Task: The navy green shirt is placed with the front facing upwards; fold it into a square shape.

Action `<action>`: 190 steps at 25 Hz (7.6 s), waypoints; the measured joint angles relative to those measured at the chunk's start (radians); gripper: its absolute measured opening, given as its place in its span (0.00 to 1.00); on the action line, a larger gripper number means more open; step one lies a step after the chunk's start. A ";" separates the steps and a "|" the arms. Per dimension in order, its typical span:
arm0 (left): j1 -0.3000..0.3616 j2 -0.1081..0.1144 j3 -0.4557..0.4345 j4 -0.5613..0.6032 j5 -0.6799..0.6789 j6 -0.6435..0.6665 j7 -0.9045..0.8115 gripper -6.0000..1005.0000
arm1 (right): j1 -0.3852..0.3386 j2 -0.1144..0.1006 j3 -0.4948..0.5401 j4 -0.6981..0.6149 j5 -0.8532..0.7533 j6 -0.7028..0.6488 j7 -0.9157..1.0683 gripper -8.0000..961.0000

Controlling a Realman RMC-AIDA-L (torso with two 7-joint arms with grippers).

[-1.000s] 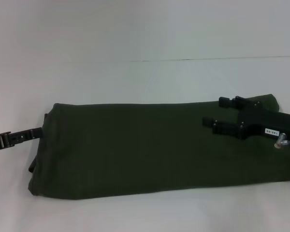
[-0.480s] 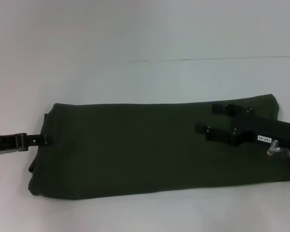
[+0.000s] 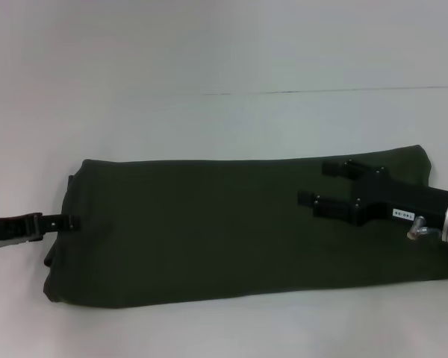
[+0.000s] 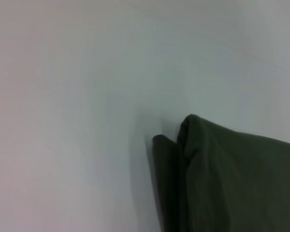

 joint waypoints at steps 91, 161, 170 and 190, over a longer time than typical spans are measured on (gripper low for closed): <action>0.015 0.000 -0.064 0.114 -0.045 0.050 0.041 0.10 | 0.009 0.001 -0.003 0.033 0.025 0.018 -0.015 0.94; -0.304 -0.026 0.976 -0.455 -1.134 -0.505 0.168 0.18 | -0.119 -0.007 0.014 0.069 0.116 0.084 -0.110 0.94; -0.301 -0.025 0.982 -0.460 -1.189 -0.501 0.170 0.49 | -0.185 -0.013 0.108 -0.041 0.119 0.032 -0.076 0.94; -0.164 0.020 0.545 -0.433 -1.147 -0.131 0.454 0.88 | -0.043 0.003 -0.069 0.107 0.109 -0.039 -0.152 0.93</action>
